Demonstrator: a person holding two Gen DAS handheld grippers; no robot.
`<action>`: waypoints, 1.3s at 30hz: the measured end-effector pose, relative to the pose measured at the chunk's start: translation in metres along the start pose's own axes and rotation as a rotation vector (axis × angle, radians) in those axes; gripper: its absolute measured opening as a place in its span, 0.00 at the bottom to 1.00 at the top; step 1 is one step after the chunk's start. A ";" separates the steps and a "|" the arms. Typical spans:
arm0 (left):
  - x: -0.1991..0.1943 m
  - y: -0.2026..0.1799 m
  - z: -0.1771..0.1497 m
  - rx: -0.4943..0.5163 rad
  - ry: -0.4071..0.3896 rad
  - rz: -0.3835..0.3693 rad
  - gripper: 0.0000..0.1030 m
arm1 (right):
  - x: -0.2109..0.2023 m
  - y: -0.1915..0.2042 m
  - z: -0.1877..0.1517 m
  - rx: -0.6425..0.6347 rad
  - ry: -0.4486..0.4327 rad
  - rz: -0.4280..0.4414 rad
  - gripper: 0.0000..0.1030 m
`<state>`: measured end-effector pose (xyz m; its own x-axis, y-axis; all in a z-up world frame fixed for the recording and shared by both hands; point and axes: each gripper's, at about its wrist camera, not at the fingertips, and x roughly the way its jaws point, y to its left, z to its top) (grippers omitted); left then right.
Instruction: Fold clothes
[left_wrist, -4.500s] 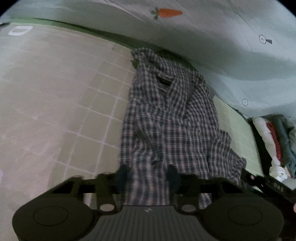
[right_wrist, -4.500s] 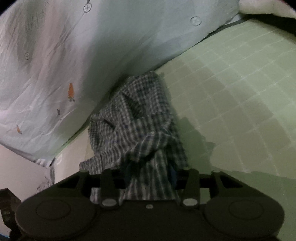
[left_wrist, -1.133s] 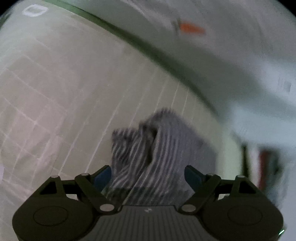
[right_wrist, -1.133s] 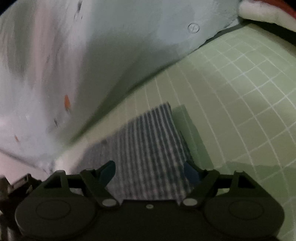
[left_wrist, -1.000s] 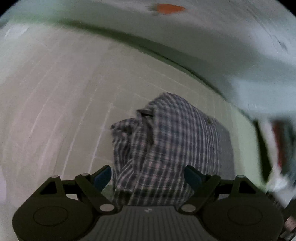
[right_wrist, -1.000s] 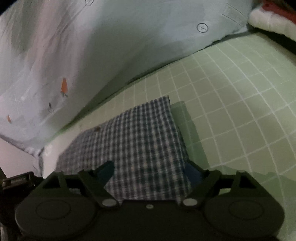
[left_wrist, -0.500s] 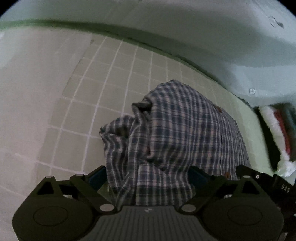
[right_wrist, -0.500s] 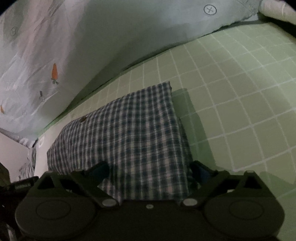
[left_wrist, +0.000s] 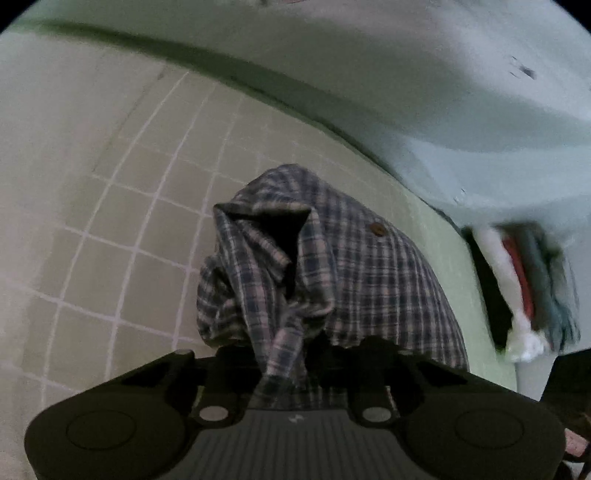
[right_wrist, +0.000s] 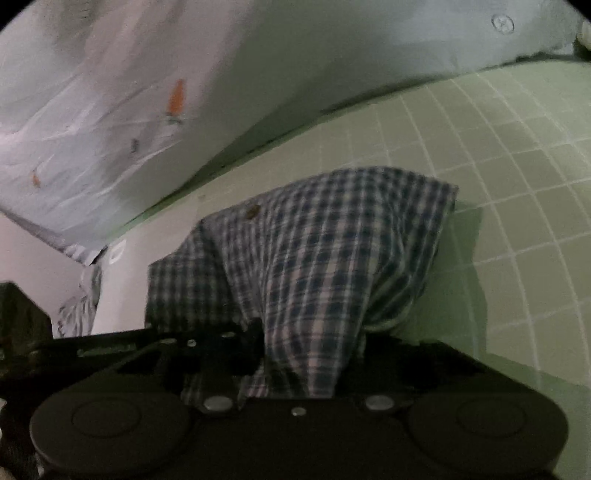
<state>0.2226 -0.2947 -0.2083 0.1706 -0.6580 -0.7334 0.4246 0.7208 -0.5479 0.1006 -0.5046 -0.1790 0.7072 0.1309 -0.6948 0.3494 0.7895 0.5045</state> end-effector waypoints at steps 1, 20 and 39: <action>-0.006 -0.004 -0.005 0.020 0.005 -0.007 0.18 | -0.008 0.006 -0.007 -0.021 -0.009 -0.010 0.32; -0.034 -0.153 -0.103 0.258 0.063 -0.241 0.17 | -0.200 -0.033 -0.072 0.021 -0.248 -0.234 0.30; 0.014 -0.483 -0.063 0.380 -0.250 -0.491 0.17 | -0.422 -0.199 0.099 -0.346 -0.581 -0.276 0.30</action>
<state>-0.0363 -0.6380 0.0208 0.0596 -0.9537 -0.2947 0.7815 0.2283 -0.5806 -0.2066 -0.7769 0.0647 0.8669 -0.3639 -0.3407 0.4160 0.9047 0.0922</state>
